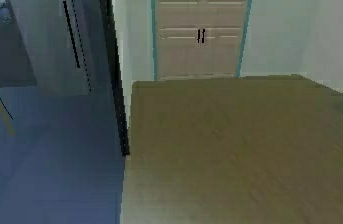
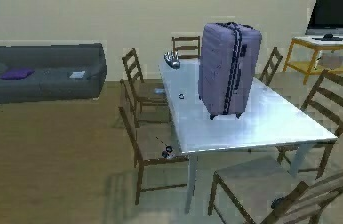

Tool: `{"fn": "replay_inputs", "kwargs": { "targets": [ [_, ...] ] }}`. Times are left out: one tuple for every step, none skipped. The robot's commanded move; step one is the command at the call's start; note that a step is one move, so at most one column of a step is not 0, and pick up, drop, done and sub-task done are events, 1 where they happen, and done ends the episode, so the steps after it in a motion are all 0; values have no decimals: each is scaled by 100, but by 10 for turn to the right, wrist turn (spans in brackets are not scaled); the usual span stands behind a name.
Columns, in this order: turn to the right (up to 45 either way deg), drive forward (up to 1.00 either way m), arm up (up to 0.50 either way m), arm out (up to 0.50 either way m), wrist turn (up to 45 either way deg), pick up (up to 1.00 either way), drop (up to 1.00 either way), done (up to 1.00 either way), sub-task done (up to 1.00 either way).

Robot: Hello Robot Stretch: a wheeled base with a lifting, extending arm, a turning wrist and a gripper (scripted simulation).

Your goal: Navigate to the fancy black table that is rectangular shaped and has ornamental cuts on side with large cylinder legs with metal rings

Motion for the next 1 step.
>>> {"fn": "replay_inputs", "kwargs": {
  "targets": [
    [30, 0, 0, 0, 0, 0, 0, 0, 0]
  ]
}}
